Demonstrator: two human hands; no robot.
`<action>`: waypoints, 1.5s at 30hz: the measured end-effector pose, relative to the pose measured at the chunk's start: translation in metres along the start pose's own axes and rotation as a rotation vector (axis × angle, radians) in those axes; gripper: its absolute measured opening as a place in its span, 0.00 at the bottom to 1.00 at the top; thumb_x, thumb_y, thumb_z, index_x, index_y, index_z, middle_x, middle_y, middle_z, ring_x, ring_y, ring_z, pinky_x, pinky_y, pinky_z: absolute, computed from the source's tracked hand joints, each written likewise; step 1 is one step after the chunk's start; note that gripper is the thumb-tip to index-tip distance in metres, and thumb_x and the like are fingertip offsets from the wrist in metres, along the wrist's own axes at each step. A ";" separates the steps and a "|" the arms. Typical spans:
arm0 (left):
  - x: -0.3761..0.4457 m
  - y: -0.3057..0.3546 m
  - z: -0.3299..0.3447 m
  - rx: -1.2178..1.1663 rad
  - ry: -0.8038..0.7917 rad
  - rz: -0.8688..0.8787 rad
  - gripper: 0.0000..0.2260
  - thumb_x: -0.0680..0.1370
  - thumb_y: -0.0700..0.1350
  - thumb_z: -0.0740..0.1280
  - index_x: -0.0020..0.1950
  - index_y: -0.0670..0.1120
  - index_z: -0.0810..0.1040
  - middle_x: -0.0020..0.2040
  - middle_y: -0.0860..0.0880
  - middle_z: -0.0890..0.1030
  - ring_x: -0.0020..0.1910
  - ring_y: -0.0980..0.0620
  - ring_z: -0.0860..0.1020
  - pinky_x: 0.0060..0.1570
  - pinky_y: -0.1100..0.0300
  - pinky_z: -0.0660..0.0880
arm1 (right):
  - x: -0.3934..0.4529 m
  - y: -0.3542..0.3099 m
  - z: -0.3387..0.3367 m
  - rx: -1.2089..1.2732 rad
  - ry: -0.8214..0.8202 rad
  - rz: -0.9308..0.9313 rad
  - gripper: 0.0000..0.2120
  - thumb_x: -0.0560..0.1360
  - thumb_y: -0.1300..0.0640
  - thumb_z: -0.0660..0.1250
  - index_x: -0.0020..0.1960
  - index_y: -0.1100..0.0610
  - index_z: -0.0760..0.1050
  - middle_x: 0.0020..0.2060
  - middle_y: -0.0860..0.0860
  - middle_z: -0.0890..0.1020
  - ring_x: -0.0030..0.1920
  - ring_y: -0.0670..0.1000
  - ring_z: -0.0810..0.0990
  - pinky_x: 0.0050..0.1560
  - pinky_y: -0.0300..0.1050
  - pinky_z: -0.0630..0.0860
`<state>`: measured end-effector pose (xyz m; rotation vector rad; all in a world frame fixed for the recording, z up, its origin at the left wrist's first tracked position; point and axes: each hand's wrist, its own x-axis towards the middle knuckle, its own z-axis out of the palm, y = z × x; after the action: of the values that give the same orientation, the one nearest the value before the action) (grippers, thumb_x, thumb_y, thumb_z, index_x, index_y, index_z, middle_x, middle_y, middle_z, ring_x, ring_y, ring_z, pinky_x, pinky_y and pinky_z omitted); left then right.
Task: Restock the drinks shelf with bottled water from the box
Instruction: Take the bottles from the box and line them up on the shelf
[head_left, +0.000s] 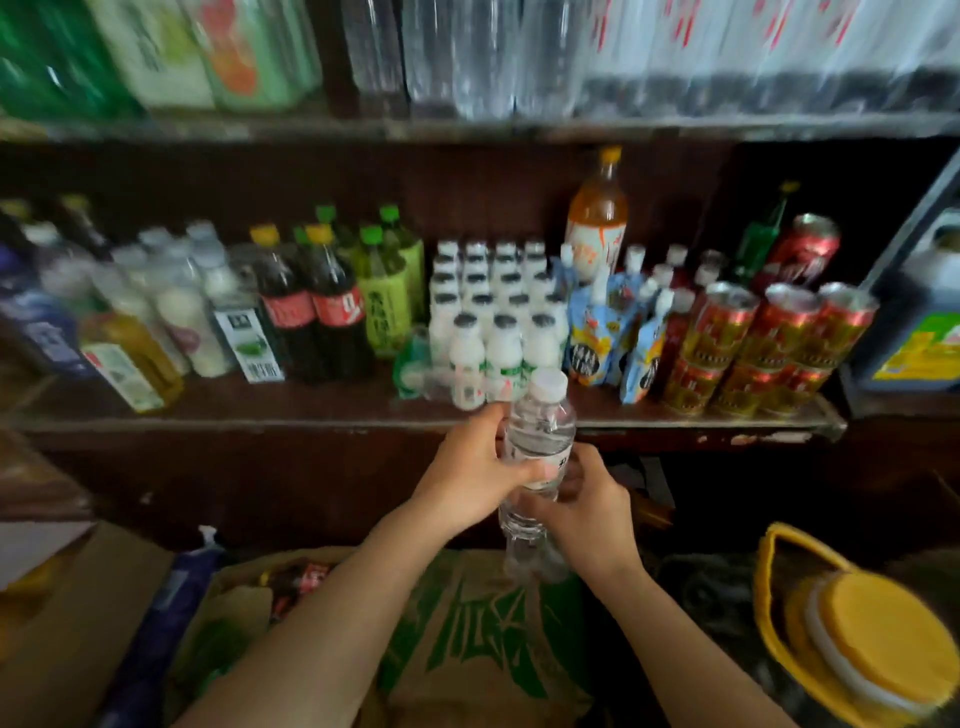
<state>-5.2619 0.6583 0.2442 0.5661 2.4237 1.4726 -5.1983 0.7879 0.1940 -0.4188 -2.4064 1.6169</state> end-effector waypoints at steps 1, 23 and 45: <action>0.005 0.023 -0.015 0.000 0.010 0.005 0.26 0.66 0.50 0.77 0.62 0.52 0.75 0.55 0.57 0.81 0.54 0.62 0.79 0.55 0.62 0.76 | 0.008 -0.023 -0.008 0.004 -0.007 -0.017 0.27 0.65 0.53 0.79 0.60 0.50 0.72 0.45 0.42 0.82 0.44 0.38 0.80 0.39 0.30 0.76; 0.140 0.241 -0.295 -0.043 0.112 0.112 0.16 0.70 0.40 0.75 0.54 0.53 0.77 0.49 0.55 0.83 0.47 0.64 0.81 0.45 0.71 0.77 | 0.177 -0.349 -0.008 -0.024 -0.087 -0.242 0.27 0.71 0.56 0.75 0.66 0.51 0.68 0.46 0.36 0.77 0.48 0.37 0.77 0.45 0.25 0.72; 0.205 0.220 -0.262 -0.022 0.515 0.134 0.23 0.67 0.53 0.76 0.59 0.53 0.75 0.48 0.58 0.82 0.46 0.61 0.81 0.49 0.56 0.80 | 0.222 -0.354 0.025 -0.522 0.251 -0.276 0.14 0.77 0.59 0.63 0.59 0.58 0.63 0.40 0.56 0.82 0.41 0.61 0.81 0.36 0.50 0.73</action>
<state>-5.5076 0.6342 0.5572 0.3842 2.7841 1.8913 -5.4559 0.7171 0.5163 -0.3260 -2.5248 0.7652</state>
